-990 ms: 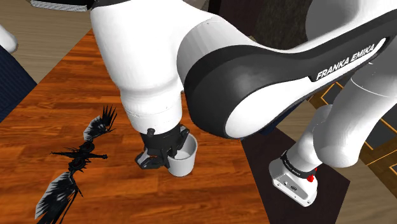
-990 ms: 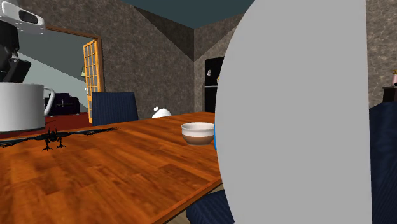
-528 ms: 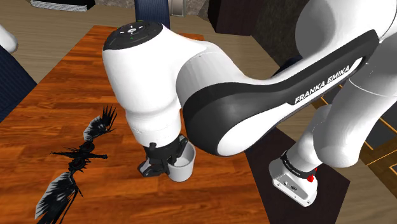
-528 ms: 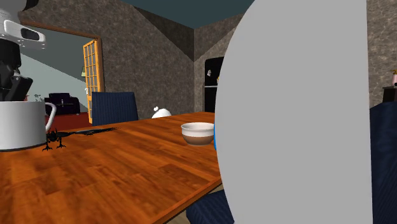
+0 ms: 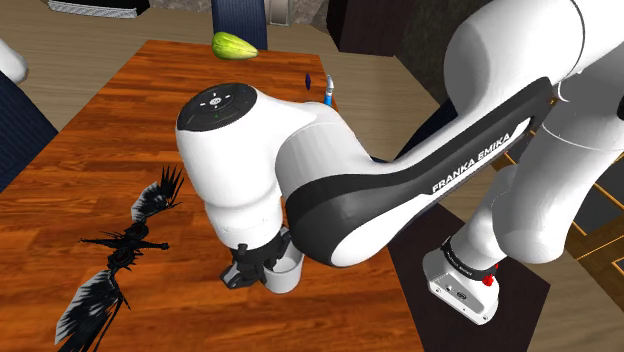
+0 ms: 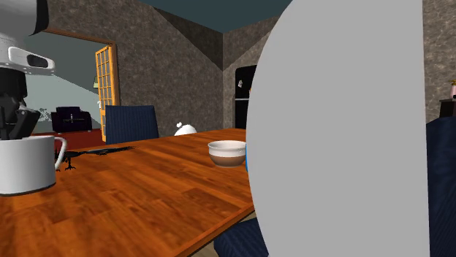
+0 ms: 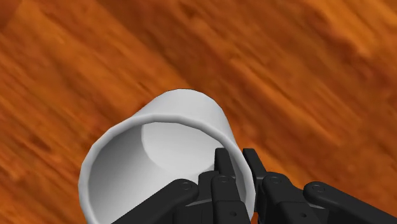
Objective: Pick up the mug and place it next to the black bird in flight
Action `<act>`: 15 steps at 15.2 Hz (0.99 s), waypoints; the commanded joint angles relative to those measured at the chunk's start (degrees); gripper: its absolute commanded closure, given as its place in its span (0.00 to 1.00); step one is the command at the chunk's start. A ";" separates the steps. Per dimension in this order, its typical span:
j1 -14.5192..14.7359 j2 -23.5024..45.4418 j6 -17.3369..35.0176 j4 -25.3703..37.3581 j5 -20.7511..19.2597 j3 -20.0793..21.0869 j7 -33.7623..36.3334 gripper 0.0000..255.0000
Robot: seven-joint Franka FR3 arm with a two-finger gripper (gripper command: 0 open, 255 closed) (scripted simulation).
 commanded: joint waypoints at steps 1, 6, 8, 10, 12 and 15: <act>0.17 0.59 1.44 -0.98 -0.48 -0.09 0.38 1.00; 0.65 2.53 4.83 -2.97 -2.05 -0.54 1.38 1.00; 0.88 3.39 6.16 -3.68 -2.75 -0.77 1.83 1.00; 0.99 3.77 6.73 -3.96 -3.06 -0.88 2.03 1.00; 0.99 3.77 6.73 -3.97 -3.06 -0.88 2.03 1.00; 0.99 3.77 6.73 -3.96 -3.06 -0.88 2.03 1.00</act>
